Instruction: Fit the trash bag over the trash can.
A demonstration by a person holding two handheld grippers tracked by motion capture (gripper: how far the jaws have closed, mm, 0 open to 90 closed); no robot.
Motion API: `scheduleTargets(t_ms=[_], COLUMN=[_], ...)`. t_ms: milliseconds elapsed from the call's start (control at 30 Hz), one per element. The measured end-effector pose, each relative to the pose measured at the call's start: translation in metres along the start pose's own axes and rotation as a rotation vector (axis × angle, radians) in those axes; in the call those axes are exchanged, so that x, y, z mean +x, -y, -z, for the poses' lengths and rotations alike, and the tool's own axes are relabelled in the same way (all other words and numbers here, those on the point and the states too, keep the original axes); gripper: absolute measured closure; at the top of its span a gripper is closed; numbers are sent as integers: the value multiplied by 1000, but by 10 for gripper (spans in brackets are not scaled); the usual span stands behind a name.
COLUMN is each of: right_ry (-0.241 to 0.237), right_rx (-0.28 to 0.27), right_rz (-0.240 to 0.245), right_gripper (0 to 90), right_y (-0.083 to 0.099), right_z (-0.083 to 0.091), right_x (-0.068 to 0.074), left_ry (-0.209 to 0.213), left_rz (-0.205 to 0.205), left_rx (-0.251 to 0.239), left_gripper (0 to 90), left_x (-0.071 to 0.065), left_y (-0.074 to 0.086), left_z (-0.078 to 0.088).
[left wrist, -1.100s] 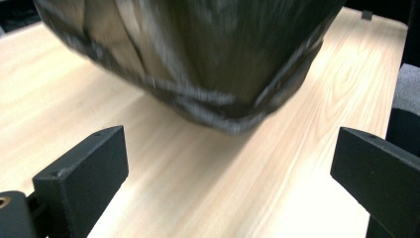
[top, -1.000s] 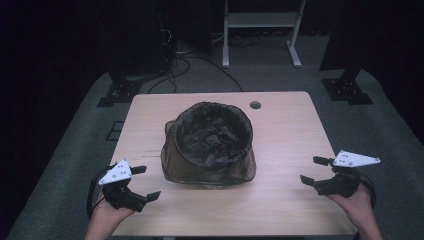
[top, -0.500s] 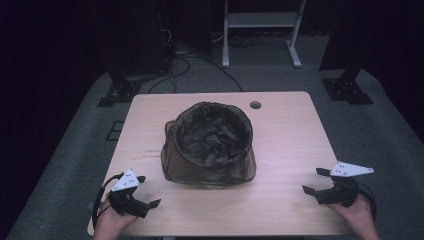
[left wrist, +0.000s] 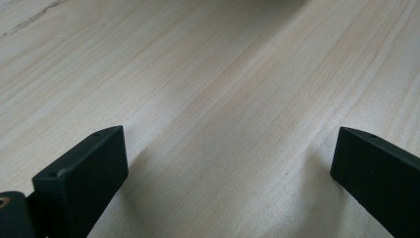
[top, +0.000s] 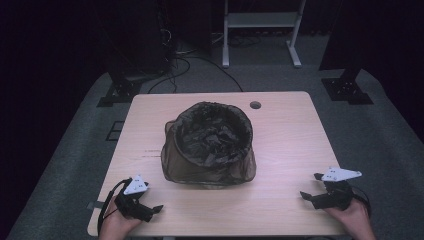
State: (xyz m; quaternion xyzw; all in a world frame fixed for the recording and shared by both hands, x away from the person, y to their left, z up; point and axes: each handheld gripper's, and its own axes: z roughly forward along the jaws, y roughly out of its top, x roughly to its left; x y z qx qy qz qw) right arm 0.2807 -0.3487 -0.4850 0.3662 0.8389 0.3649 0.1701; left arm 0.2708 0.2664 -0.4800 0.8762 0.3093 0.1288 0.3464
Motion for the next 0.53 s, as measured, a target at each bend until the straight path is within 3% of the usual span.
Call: scheduleTargets(t_ms=[167,533], right_ry=[-8,-18], right_rx=[2,9], right_rz=[-2,-16], right_gripper=[96,97], right_y=[2,2], right_z=[-2,-2], right_x=[0,-1], left_ry=[-4,-8], left_rz=[0,3], left_rx=[-38,-37], left_gripper=[0,0], left_x=[1,1], left_y=[3,3], left_z=[-2,-2])
